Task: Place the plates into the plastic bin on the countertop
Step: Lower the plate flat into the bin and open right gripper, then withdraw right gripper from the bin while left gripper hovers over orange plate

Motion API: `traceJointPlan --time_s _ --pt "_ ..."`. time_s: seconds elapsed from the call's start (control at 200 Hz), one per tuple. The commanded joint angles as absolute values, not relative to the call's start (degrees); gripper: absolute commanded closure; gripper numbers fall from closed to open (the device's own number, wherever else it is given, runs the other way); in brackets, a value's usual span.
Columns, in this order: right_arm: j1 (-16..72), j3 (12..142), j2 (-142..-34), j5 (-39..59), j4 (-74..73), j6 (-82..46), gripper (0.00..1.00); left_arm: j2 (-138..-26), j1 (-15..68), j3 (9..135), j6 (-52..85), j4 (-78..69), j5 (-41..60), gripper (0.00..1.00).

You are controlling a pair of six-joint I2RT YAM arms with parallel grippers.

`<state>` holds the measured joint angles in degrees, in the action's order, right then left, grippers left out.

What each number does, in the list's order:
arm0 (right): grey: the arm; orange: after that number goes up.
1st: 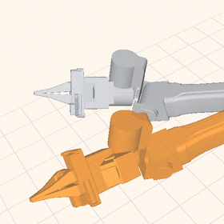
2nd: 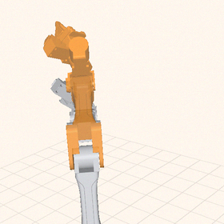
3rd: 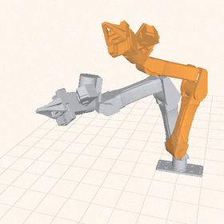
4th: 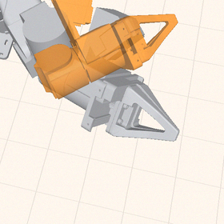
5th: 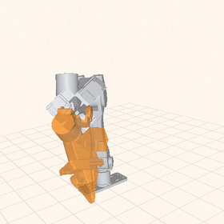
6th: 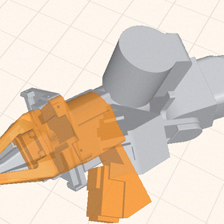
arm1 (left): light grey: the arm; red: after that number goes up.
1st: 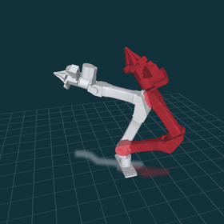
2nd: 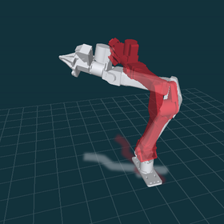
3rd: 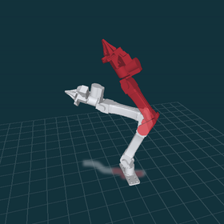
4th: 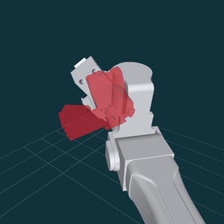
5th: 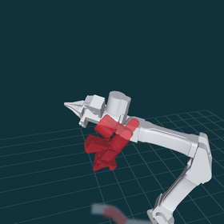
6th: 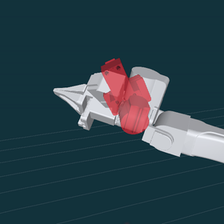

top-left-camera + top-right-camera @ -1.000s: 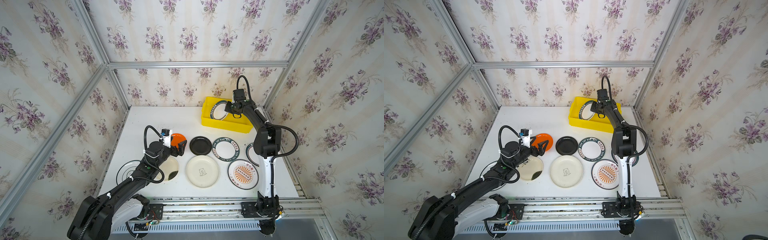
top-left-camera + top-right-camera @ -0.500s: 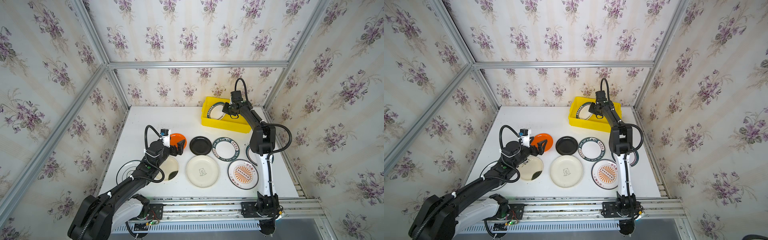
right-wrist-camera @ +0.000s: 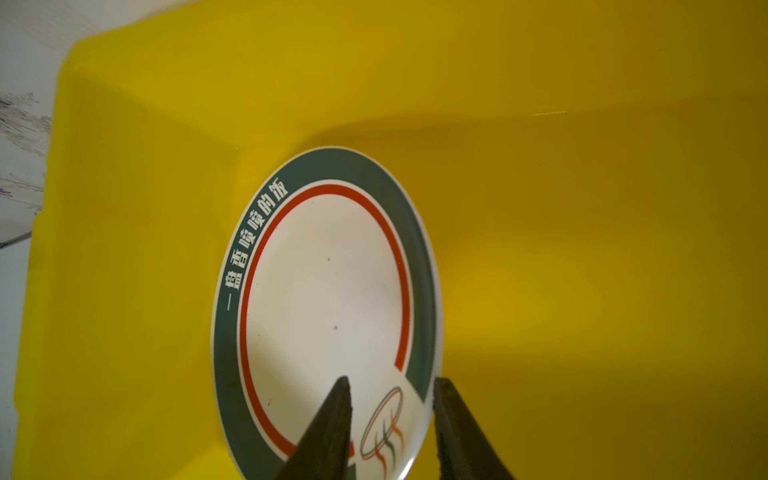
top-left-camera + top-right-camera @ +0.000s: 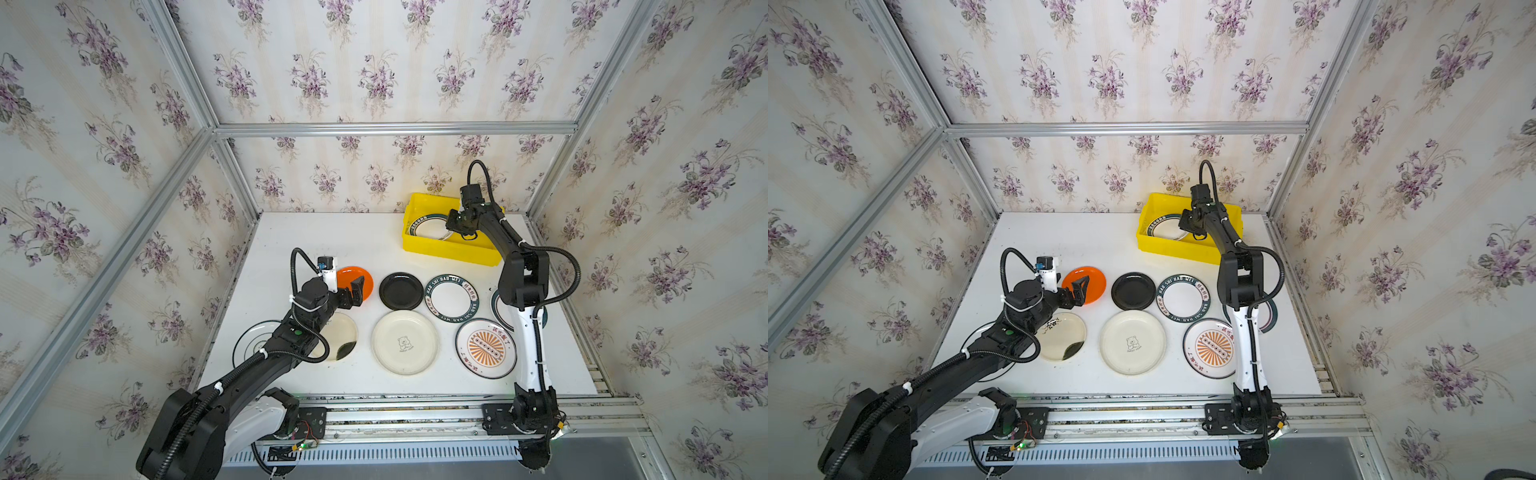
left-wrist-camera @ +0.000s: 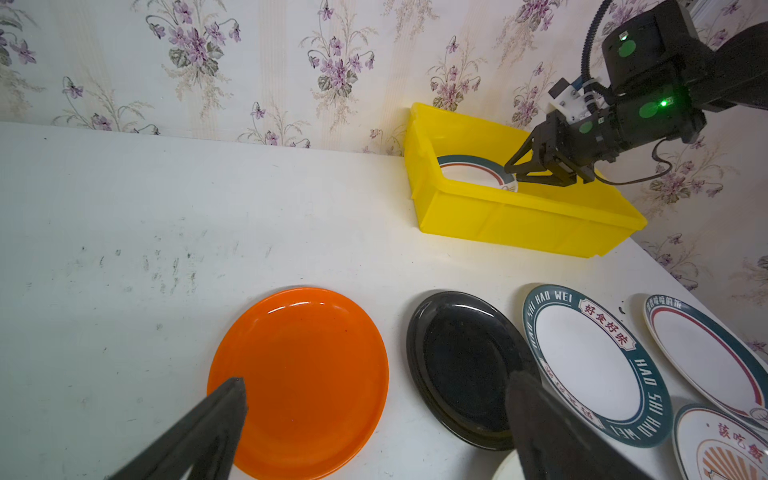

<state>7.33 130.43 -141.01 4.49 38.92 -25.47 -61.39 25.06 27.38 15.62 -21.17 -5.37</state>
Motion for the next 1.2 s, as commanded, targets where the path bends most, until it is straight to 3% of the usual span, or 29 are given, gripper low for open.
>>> traceJointPlan --time_s 0.0,0.225,0.5,0.7,0.88,1.199 --pt "7.29 131.39 -140.59 4.83 38.94 -24.13 0.51 -61.78 25.05 27.86 15.95 -21.01 -7.26 0.0" --pt "7.29 131.31 -135.94 1.24 40.88 -20.97 0.32 -61.62 25.0 27.87 17.28 -20.13 -10.03 0.0" --pt "7.3 128.18 -124.51 0.0 43.82 -18.01 0.28 -62.08 23.62 28.65 23.01 -15.9 -13.08 0.0" --pt "7.3 104.71 -106.96 1.31 32.4 -19.35 0.28 -63.4 20.54 29.17 28.01 -14.03 -10.02 0.0" --pt "7.29 83.85 -90.36 4.13 22.62 -22.15 0.25 -68.3 16.21 30.4 32.42 -13.61 -0.89 0.0" --pt "7.31 65.86 -71.8 7.29 25.61 -22.55 0.23 -79.19 10.39 33.44 35.78 -15.14 15.16 0.0"
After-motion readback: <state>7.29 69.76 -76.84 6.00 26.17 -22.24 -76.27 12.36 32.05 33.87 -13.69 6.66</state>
